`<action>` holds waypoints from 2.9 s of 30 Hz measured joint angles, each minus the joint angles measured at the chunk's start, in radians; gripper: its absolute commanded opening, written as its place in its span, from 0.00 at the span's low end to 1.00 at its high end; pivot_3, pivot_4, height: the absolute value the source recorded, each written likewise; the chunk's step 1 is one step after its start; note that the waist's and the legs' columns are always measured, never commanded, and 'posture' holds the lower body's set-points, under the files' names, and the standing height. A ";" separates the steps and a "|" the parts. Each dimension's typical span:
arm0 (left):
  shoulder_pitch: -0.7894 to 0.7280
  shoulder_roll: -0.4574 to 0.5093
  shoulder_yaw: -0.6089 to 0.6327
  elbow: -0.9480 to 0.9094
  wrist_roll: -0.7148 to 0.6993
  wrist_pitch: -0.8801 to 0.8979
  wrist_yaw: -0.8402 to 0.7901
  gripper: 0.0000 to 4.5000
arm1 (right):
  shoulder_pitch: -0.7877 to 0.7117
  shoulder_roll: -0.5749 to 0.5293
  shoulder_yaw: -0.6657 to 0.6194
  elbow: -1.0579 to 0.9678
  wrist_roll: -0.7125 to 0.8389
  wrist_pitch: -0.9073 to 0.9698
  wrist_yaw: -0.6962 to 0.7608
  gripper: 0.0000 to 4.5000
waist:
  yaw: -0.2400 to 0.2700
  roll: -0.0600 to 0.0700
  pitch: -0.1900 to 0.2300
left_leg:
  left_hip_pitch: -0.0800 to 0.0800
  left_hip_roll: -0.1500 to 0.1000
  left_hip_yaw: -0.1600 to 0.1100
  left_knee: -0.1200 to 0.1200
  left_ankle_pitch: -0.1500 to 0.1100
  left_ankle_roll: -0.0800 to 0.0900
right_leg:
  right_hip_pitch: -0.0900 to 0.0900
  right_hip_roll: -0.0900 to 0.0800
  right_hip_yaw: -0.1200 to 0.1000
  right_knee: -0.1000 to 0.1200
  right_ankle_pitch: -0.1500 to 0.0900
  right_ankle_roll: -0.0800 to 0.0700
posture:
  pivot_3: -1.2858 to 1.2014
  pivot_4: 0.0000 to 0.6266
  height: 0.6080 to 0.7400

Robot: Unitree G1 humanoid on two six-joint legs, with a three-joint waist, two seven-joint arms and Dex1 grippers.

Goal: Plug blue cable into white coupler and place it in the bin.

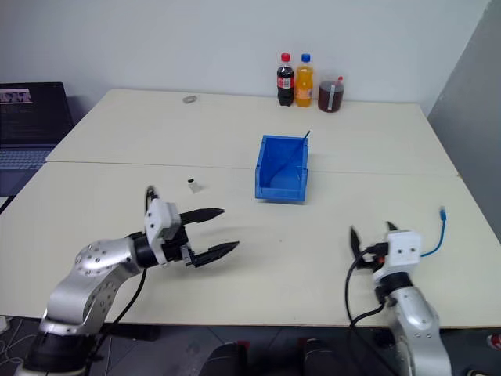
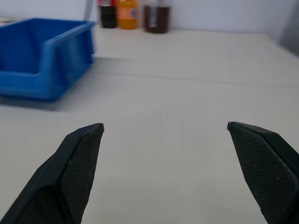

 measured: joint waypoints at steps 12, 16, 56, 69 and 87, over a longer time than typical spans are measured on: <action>-0.208 -0.029 -0.200 0.125 0.037 -0.004 -0.244 0.99 | -0.335 -0.209 -0.238 0.320 0.000 0.438 -0.093 1.00 | -0.002 0.001 0.000 | 0.000 -0.001 0.002 0.000 0.000 0.001 | 0.000 0.001 0.002 -0.001 0.000 0.000 | 0.52 0.24 1.00; -0.216 -0.045 -0.220 0.143 0.051 -0.008 -0.262 1.00 | -0.438 -0.281 -0.260 0.543 0.019 0.458 -0.055 0.96 | -0.004 0.001 0.000 | 0.000 -0.001 0.003 0.000 0.000 0.001 | 0.000 0.001 0.003 -0.001 0.001 -0.001 | 0.52 0.24 1.00; 0.062 0.146 0.022 0.221 0.087 0.005 -0.171 1.00 | -0.758 -0.476 0.637 0.328 -0.021 0.087 0.972 0.00 | -0.050 0.003 0.006 | 0.000 0.000 -0.001 0.001 0.000 0.001 | -0.001 0.001 0.000 0.001 0.000 0.001 | 0.52 0.24 1.00; 0.232 0.200 0.110 0.105 0.083 0.024 -0.117 1.00 | -0.997 -0.189 0.820 0.798 -0.246 -0.189 1.002 0.37 | -0.005 0.002 0.006 | -0.002 0.000 -0.001 0.001 0.000 0.001 | -0.004 -0.002 -0.003 0.006 0.001 -0.009 | 0.52 0.24 1.00; 0.014 0.076 -0.055 0.246 0.159 0.012 -0.097 1.00 | -0.715 -0.399 0.596 0.213 0.016 0.355 1.079 1.00 | 0.002 0.002 0.006 | -0.002 0.000 -0.003 0.002 0.000 0.001 | -0.004 0.000 -0.005 0.009 0.000 -0.010 | 0.52 0.24 1.00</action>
